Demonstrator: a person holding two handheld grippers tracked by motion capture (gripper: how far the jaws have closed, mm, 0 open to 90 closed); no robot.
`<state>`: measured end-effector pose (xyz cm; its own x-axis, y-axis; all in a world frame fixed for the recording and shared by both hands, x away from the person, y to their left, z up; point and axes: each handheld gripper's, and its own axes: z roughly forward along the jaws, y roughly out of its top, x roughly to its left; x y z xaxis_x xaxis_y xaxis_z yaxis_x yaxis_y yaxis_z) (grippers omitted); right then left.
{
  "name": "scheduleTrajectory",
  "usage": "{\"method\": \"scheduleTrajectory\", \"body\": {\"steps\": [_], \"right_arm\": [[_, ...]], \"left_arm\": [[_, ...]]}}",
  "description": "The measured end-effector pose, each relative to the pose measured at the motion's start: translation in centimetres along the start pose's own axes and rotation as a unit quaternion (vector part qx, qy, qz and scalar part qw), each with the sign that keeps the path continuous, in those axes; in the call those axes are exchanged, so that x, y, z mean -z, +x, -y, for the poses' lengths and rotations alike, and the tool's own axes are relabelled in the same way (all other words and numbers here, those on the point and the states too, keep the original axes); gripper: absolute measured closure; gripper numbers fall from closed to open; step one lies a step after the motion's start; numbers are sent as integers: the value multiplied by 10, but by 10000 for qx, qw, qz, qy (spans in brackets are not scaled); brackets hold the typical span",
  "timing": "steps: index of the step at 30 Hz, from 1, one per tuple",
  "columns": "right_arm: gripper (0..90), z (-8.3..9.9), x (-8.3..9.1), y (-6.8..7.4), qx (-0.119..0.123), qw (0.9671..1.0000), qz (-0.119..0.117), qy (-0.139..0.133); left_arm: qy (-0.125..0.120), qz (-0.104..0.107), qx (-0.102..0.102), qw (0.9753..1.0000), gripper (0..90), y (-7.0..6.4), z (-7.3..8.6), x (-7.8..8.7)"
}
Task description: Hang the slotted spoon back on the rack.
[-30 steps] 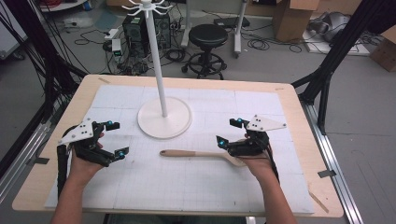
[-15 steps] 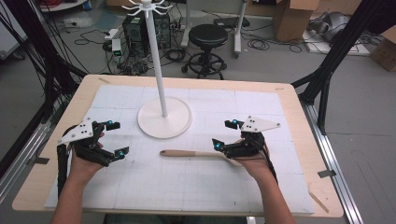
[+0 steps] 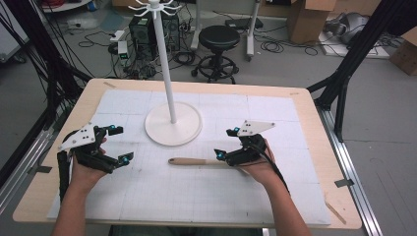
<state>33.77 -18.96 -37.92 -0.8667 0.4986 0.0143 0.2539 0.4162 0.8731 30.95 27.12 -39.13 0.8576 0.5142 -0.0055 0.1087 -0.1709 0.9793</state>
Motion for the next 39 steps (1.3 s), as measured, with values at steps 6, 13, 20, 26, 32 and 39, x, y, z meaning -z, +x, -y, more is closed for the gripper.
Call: {"method": "scheduleTrajectory", "body": {"steps": [6, 13, 20, 26, 32, 39], "right_arm": [[160, -7, -14, 0, 187, 9987, -193, 431], [164, -8, -32, 1, 311, 9945, -345, 940], [172, -5, -56, 9, 639, 9847, -486, 1544], [221, 1, -74, 12, 804, 9729, -417, 2126], [342, 4, -81, 16, 918, 9643, -375, 2455], [635, 2, -85, 17, 807, 9563, -676, 2729]], "left_arm": [[12, -2, -23, 10000, 17, 0, -1, 0], [30, 16, -27, 10000, 17, 0, -1, -1], [4, -5, -32, 10000, 17, 1, -1, -1], [16, -2, -40, 10000, 17, -1, -2, -1], [-5, -5, -41, 10000, 17, 0, -2, -1], [-2, 28, -90, 10000, 17, -2, -4, -2]]}}
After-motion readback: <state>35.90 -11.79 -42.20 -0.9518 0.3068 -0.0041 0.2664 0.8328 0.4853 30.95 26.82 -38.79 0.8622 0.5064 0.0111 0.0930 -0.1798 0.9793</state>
